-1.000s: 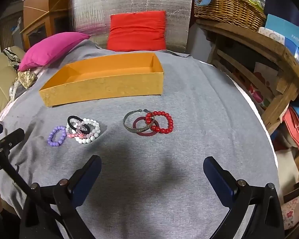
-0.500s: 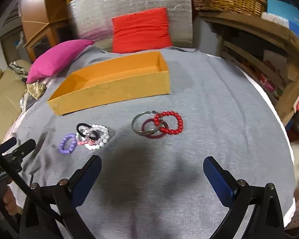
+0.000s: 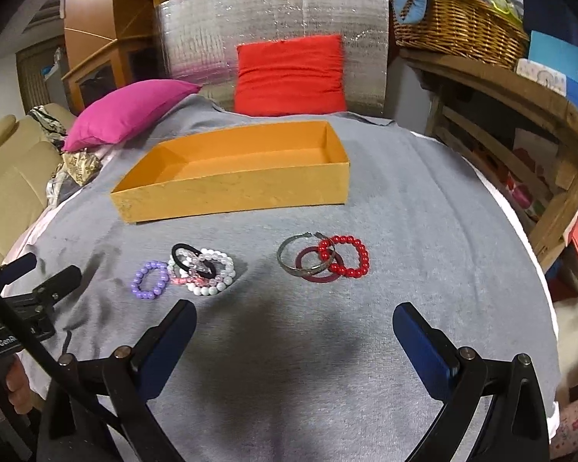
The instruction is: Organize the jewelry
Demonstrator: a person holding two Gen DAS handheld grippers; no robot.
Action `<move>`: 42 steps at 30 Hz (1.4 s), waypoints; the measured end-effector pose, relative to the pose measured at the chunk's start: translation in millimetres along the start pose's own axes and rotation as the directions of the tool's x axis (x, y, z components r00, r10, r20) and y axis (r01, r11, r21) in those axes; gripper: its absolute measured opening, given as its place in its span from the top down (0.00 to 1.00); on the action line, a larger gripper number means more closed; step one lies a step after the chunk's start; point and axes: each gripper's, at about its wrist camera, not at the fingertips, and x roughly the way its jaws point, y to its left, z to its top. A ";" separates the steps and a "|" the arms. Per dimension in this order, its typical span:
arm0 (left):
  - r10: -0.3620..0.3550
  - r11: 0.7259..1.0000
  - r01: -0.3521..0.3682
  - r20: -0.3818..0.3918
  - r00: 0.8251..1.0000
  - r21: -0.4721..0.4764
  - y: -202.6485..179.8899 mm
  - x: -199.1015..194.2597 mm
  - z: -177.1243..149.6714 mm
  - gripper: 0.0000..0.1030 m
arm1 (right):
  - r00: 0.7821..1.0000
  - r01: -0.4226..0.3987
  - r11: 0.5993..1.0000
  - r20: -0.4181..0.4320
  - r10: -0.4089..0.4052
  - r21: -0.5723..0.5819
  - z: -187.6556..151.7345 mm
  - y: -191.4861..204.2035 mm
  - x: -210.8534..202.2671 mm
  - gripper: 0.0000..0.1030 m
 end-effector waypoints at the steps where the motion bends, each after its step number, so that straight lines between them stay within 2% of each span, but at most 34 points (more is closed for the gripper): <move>1: 0.005 1.000 -0.005 0.004 1.000 0.005 -1.1 -0.6 -0.6 0.00 | 1.000 0.002 1.000 0.005 -0.002 -0.004 0.2 1.4 -2.0 0.00; 11: 0.009 1.000 -0.009 0.006 1.000 0.014 -3.7 0.0 -2.2 0.00 | 0.999 0.035 0.999 0.001 -0.035 -0.015 -0.7 4.3 -1.2 0.00; 23: 0.002 1.000 -0.002 -0.003 1.000 0.029 -11.5 3.3 -2.4 0.00 | 0.999 0.034 0.999 -0.002 -0.034 -0.001 0.3 -0.5 -1.8 0.00; 42: -0.003 1.000 0.003 -0.012 1.000 0.013 -3.0 3.9 -3.3 0.00 | 0.999 0.032 0.999 -0.014 -0.032 -0.003 -0.6 3.6 4.9 0.00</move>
